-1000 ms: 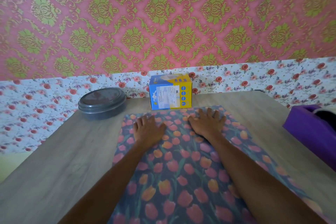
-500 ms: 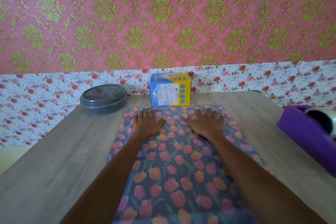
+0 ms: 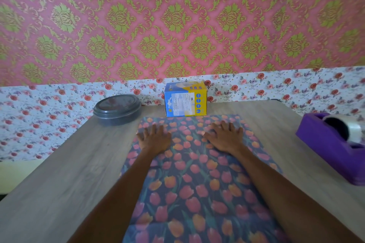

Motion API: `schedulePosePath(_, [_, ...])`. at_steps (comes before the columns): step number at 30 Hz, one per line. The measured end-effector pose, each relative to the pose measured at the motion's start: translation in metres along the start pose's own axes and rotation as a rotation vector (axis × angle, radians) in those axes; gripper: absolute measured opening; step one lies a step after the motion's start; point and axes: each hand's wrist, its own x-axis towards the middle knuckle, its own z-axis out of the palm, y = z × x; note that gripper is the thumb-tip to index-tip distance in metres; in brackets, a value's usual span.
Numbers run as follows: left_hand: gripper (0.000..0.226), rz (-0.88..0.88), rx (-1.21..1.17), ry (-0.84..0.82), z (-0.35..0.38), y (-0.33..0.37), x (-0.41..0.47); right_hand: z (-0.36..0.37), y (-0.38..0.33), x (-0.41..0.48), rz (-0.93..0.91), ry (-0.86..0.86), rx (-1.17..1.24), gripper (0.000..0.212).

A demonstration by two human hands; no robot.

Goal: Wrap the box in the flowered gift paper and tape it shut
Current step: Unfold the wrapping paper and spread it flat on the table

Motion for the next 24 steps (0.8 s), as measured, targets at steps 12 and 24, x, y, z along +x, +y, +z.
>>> schedulePosePath(12, [0.057,0.004,-0.014,0.019,-0.004,-0.01,-0.012,-0.006,0.006,-0.009,-0.018,-0.055,-0.026,0.084])
schedulePosePath(24, [0.063,0.226,0.096,0.014,0.002,-0.012,-0.099,-0.007,-0.022,-0.099,-0.156,-0.066,-0.085,0.076])
